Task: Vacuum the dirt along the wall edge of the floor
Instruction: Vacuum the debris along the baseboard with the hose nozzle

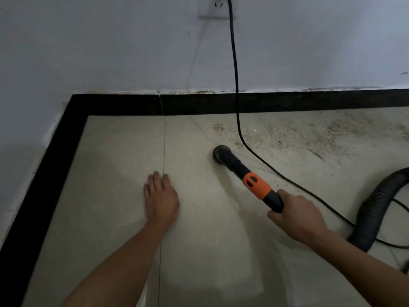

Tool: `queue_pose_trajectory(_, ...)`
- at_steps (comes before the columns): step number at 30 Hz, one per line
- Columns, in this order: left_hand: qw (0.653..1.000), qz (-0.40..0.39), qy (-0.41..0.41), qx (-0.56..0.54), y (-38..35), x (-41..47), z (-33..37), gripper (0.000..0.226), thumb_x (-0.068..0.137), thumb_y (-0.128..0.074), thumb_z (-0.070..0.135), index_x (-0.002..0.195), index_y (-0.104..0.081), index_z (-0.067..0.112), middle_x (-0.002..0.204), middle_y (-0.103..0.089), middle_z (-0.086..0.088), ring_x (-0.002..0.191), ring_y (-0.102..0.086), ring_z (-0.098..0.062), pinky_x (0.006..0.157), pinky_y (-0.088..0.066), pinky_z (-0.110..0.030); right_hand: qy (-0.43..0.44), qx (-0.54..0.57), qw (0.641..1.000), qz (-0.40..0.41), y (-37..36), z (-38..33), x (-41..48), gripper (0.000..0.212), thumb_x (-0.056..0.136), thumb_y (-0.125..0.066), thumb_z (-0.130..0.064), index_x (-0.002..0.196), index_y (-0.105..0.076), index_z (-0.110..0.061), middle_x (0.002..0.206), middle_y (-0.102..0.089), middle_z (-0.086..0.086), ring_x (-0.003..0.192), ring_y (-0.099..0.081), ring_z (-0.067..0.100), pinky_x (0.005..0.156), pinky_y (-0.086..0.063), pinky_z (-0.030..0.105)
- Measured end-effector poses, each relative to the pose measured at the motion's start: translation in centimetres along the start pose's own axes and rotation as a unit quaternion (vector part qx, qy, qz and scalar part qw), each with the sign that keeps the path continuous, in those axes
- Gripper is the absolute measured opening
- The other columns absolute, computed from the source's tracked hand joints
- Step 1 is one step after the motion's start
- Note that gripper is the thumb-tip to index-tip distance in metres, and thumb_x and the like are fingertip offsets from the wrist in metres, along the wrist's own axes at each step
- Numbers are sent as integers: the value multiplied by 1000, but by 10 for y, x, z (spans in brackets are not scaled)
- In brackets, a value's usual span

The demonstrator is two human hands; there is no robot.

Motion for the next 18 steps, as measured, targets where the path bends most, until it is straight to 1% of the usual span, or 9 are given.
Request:
queue_pose_trajectory(3,1000,-4,-5,-4,1,10,14,51,97,-42,23,145,-38,5,154,-28,-22,144,-22,-35,115,-16,-46,-2,-7,1000,11,2,6,6,30,78,-67,-40,74,-39,-31,60,-53,-8,51,-51,7,43,-28,23)
queue_pose_trajectory(7,1000,8,0,-19,4,11,26,52,99,-39,28,147,-35,8,156,-24,-21,145,-18,-34,118,-11,-46,-20,47,998,30,15,-1,33,22,77,-70,-36,83,-50,-29,65,-57,-6,55,-54,11,46,-34,24)
queue_pose_trajectory(11,999,44,-19,-25,12,1,36,53,99,-36,30,147,-35,8,156,-24,-21,146,-18,-34,119,-11,-46,-31,105,993,52,35,-6,67,23,76,-72,-33,92,-58,-25,67,-59,-3,57,-56,13,49,-36,24)
queue_pose_trajectory(12,998,45,-24,-29,13,-1,40,53,99,-37,29,146,-36,7,156,-25,-21,146,-19,-34,119,-12,-47,-38,114,991,51,41,-6,72,23,77,-72,-33,92,-58,-24,67,-60,-2,58,-57,15,50,-39,25)
queue_pose_trajectory(14,999,31,28,-28,-15,31,7,52,98,-40,28,145,-39,6,154,-28,-22,145,-22,-35,118,-15,-48,-33,126,991,15,17,-44,140,22,78,-73,-31,90,-58,-21,68,-62,3,60,-61,21,55,-48,30)
queue_pose_trajectory(16,999,27,29,-22,-17,27,5,52,97,-41,28,144,-40,6,154,-29,-22,145,-23,-35,118,-17,-48,-36,155,987,-2,22,-50,142,19,79,-73,-30,84,-56,-23,70,-66,8,61,-65,26,61,-57,38)
queue_pose_trajectory(18,999,23,21,-21,-17,22,10,52,98,-40,28,145,-39,7,155,-28,-21,145,-21,-34,118,-16,-48,-33,176,984,-1,23,-52,142,19,79,-73,-28,81,-54,-25,70,-67,10,62,-67,29,64,-60,44)
Point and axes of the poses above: each hand's wrist, its own x-axis towards the middle knuckle, its own y-axis out of the back of the hand, z = x × y, the point moved 6 cm from there along x, towards the middle knuckle
